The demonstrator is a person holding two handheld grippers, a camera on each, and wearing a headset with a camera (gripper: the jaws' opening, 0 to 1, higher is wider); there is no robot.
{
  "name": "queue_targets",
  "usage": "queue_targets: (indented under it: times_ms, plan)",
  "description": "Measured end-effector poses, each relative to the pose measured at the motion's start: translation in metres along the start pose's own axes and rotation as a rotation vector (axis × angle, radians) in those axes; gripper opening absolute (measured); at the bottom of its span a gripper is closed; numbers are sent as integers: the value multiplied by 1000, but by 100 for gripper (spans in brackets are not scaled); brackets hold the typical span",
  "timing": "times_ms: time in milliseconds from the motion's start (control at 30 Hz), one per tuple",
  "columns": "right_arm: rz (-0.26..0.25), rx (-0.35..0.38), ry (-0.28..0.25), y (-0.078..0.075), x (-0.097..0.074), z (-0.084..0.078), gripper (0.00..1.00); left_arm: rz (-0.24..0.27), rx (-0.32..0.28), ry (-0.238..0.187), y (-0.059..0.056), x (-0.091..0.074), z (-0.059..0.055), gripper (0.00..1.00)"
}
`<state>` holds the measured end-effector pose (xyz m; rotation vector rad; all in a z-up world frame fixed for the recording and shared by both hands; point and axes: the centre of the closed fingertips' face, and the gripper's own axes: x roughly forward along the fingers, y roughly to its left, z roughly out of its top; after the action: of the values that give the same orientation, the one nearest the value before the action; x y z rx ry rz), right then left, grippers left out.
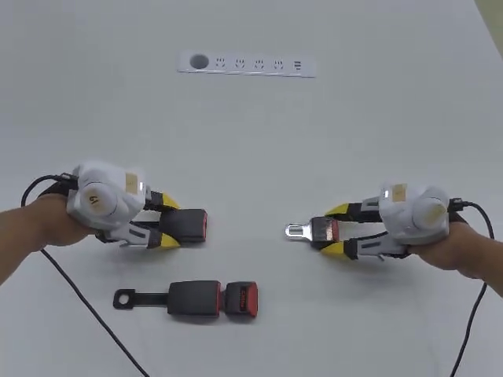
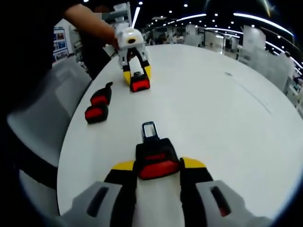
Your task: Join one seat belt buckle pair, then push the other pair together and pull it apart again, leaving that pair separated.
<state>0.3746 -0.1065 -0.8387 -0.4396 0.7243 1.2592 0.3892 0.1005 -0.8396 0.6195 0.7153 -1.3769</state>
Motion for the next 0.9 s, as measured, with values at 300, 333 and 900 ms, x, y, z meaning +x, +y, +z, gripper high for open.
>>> queue_targets:
  times_ms: [300, 333, 900]
  plan:
    - [18, -3, -13, 0, 21, 17, 36, 0, 5, 9, 0, -3, 0, 35]
    - [21, -5, -15, 1, 23, 19, 36, 0, 4, 8, 0, -3, 1, 35]
    - [-8, -32, -1, 7, 59, 51, 35, -8, 11, 16, -3, -5, 0, 35]
